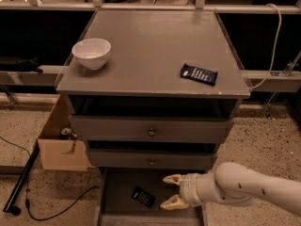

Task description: Place rxbar chocolate into bottom drawer

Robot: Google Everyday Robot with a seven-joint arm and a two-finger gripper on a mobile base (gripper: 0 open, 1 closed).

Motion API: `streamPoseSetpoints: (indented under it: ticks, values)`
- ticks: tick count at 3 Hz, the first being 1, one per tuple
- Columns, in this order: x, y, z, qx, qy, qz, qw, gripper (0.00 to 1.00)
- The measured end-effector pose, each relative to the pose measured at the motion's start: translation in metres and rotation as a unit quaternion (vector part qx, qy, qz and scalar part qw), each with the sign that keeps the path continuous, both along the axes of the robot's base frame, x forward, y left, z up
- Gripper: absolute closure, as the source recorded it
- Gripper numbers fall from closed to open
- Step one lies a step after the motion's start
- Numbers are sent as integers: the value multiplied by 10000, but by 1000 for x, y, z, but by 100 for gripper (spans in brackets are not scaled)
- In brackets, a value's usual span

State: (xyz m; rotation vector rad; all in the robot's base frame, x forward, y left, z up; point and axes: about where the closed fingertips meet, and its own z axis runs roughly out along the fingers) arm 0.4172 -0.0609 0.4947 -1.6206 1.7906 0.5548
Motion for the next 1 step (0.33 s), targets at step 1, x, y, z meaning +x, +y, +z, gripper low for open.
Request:
streamPoseSetpoints:
  ticks: [1]
  values:
    - [0, 0, 0, 0, 0, 0, 10000, 0]
